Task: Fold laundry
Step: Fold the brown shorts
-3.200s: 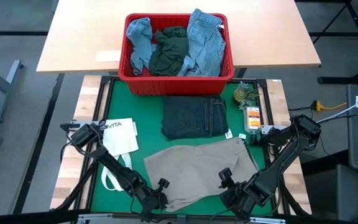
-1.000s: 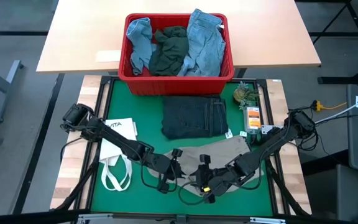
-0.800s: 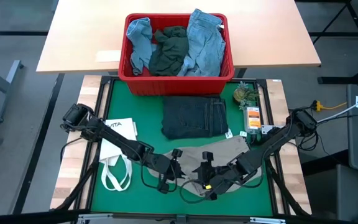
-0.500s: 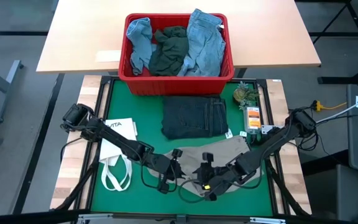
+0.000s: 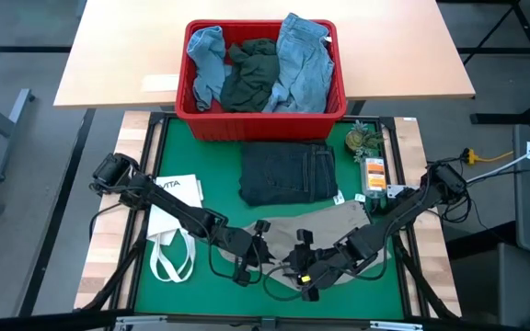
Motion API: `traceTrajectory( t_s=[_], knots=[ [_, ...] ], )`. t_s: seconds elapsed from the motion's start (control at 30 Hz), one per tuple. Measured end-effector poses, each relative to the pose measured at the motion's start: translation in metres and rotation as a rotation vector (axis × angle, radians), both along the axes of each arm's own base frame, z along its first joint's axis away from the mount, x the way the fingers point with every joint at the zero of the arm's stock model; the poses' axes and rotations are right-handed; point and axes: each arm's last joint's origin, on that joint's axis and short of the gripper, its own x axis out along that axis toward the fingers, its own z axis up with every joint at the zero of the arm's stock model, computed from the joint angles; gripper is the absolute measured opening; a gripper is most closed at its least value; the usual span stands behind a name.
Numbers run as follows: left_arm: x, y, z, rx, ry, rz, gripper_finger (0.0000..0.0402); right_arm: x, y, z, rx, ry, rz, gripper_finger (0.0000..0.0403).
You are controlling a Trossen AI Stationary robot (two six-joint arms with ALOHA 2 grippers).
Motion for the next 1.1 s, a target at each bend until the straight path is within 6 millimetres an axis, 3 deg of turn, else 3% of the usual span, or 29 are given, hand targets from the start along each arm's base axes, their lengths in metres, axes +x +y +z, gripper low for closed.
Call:
traceTrajectory(
  t_s=[0.47, 0.57, 0.77, 0.93, 1.1],
  knots=[
    [0.0026, -0.0008, 0.0046, -0.021, -0.052, 0.002, 0.0010, 0.0032, 0.0012, -0.0084, 0.001, 0.011, -0.057, 0.0166],
    [0.0027, -0.0006, 0.0046, -0.020, -0.052, 0.004, 0.0010, 0.0032, 0.0009, -0.0084, -0.014, 0.005, -0.060, 0.0135],
    [0.0027, -0.0006, 0.0046, -0.020, -0.052, 0.003, 0.0010, 0.0032, 0.0006, -0.0086, -0.065, -0.004, -0.023, 0.0016],
    [0.0028, -0.0003, 0.0047, -0.012, -0.057, 0.017, 0.0019, 0.0032, 0.0008, -0.0086, -0.060, 0.000, -0.012, 0.0025],
    [0.0030, -0.0002, 0.0050, -0.010, -0.061, 0.023, 0.0075, 0.0029, 0.0014, -0.0087, -0.049, 0.008, 0.004, 0.0007]
  ],
)
